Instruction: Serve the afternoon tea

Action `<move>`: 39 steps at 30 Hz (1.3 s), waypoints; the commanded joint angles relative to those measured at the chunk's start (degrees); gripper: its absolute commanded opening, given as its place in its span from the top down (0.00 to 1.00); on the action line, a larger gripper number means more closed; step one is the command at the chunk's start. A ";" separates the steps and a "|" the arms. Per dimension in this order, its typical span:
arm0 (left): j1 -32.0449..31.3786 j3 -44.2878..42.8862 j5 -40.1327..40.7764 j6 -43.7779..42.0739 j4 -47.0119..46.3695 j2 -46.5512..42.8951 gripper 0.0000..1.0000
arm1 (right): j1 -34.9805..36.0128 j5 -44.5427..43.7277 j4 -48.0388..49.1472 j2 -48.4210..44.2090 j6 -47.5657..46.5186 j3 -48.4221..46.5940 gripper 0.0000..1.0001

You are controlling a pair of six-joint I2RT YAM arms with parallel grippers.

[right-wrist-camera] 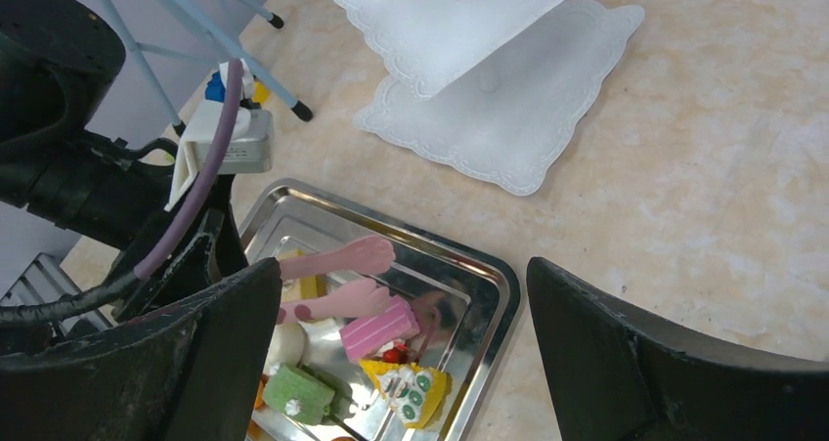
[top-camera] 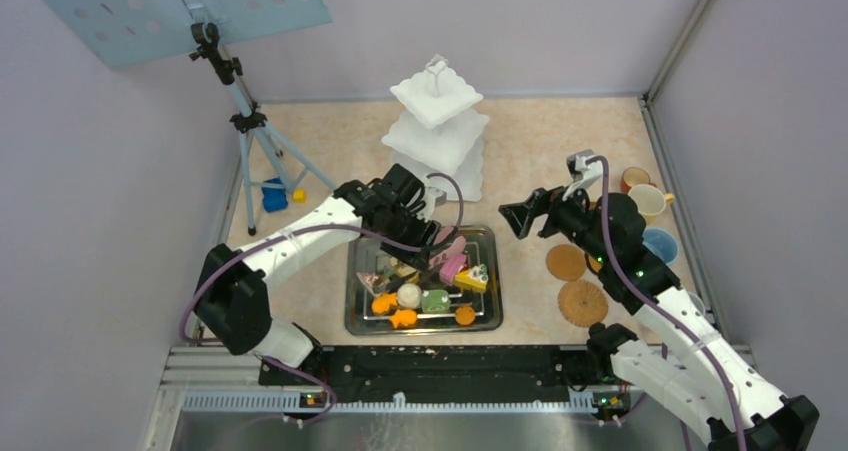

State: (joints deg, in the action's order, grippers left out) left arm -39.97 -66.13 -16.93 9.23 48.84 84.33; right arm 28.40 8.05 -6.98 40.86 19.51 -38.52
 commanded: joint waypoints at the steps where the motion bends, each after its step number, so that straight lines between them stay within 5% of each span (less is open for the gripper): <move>1: -1.41 -2.75 -2.20 -0.80 -1.43 1.47 0.40 | 0.43 -0.80 0.63 -1.02 -0.63 0.12 0.06; 39: -9.61 -4.98 10.76 6.72 2.24 7.50 0.41 | 0.46 0.12 1.05 -1.58 1.44 1.14 0.07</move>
State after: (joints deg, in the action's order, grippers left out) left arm -49.43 -69.76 -8.67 14.06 49.95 92.55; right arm 28.40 7.44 -8.14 39.79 20.12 -37.80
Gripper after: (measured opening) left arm 0.596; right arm 0.935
